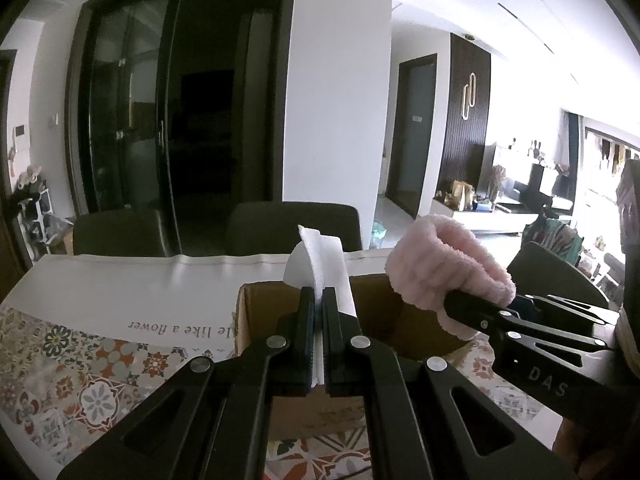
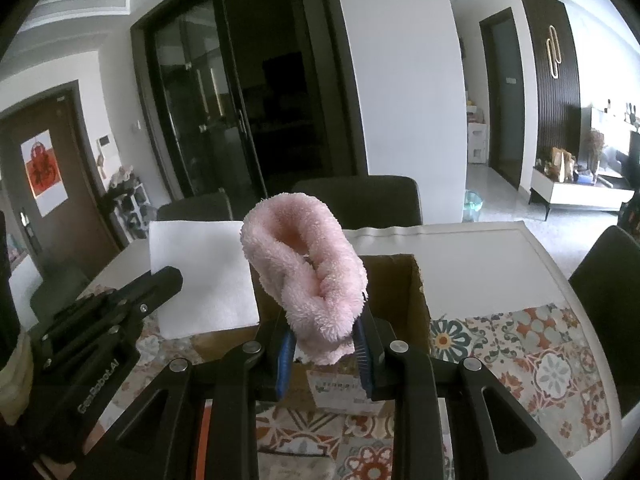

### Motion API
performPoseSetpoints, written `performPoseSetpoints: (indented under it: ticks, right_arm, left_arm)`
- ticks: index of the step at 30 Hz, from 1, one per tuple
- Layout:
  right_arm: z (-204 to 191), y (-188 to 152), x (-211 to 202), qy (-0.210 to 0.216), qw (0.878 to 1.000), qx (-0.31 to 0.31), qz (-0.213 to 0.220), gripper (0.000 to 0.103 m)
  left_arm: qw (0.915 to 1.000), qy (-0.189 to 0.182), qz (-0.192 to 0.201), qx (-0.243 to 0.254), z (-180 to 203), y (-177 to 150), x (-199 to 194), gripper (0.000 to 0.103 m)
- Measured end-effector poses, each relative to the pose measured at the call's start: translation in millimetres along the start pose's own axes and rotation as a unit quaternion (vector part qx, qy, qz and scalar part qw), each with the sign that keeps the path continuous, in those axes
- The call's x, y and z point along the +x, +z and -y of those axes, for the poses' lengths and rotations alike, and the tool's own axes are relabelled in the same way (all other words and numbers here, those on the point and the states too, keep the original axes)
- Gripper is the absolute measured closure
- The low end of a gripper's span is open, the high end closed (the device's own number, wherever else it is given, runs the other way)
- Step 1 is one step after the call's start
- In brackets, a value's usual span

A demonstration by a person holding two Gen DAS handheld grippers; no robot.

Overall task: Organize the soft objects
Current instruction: 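Carry the pink ring and white tissue over the box with both tools, then open both tools to drop the ring and tissue into the box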

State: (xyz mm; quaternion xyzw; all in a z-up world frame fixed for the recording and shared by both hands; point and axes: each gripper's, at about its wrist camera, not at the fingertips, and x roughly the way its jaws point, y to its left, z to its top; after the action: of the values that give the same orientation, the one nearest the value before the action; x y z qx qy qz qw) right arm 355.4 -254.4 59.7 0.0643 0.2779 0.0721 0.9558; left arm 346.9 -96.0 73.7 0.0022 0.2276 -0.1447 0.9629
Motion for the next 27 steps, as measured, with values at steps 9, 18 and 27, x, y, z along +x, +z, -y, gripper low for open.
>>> performPoseSetpoints:
  ticks: [9,18,27]
  right_arm:
    - [3.8,1.0,39.7,-0.001,1.0,-0.002,-0.03,0.075]
    - [12.1,-9.7,72.0,-0.005,0.998,0.003,-0.07,0.074]
    - [19.7,-11.1,86.1,0.003,0.996,0.021,-0.092,0.055]
  left_arm:
    - [0.9995,0.006,-0.031,-0.002,-7.5,-11.2,37.4,0.097]
    - [0.9975,-0.003,-0.07,-0.004,-8.4,-26.2,68.3,0.097]
    - [0.9953,-0.019,-0.095,-0.003,-9.5,-29.3,77.0,0.082]
